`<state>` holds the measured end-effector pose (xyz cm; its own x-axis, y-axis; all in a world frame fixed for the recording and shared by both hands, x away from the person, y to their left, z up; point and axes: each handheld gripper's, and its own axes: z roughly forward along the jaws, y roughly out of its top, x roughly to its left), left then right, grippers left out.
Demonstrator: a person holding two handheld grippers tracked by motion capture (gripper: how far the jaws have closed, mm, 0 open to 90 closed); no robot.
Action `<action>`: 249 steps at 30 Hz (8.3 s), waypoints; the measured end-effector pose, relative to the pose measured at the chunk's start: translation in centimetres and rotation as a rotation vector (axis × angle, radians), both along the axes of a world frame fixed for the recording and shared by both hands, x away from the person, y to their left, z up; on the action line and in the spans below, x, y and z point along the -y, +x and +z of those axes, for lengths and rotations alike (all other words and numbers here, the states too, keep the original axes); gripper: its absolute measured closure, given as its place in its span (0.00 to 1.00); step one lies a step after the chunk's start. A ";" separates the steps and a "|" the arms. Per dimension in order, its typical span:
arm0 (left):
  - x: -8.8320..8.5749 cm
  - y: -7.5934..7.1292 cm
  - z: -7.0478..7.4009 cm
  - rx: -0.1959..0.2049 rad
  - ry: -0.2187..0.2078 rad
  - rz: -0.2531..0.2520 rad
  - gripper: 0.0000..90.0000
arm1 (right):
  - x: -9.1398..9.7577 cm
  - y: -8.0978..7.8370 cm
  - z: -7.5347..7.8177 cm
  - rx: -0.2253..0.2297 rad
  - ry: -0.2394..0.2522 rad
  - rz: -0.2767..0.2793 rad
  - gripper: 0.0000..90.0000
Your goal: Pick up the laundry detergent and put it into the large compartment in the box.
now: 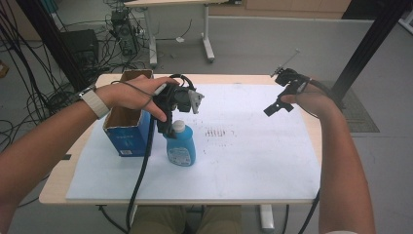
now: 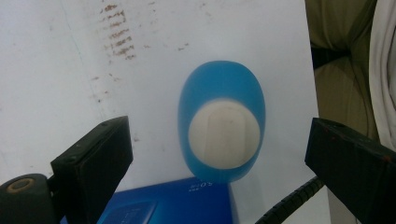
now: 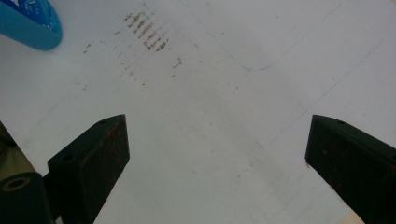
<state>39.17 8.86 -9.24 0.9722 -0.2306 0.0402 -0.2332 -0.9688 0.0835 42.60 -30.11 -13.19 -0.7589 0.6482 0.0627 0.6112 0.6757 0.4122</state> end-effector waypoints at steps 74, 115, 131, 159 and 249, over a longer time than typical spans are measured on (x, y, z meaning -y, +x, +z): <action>0.3 0.3 -2.2 0.001 0.018 0.002 0.09 | 0.0 0.0 0.0 -0.001 -0.003 0.000 0.07; 0.3 0.3 -2.3 0.006 0.009 0.007 0.09 | 0.1 0.0 0.1 -0.003 -0.001 -0.003 0.07; 0.2 0.4 -2.2 0.003 0.006 0.009 0.09 | 0.0 0.1 0.1 -0.001 -0.001 0.002 0.07; 0.3 0.2 -2.3 0.011 0.008 0.015 0.09 | 0.0 0.0 0.1 -0.001 0.000 0.000 0.07; 1.6 -0.6 -6.0 0.040 0.048 -0.018 0.16 | 0.3 -0.2 -1.0 -0.002 0.013 -0.003 0.07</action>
<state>38.59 7.25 -15.22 0.9657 -0.2505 0.0678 -0.2528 -0.9671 0.0272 42.35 -30.41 -14.22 -0.7566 0.6499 0.0722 0.6141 0.6682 0.4200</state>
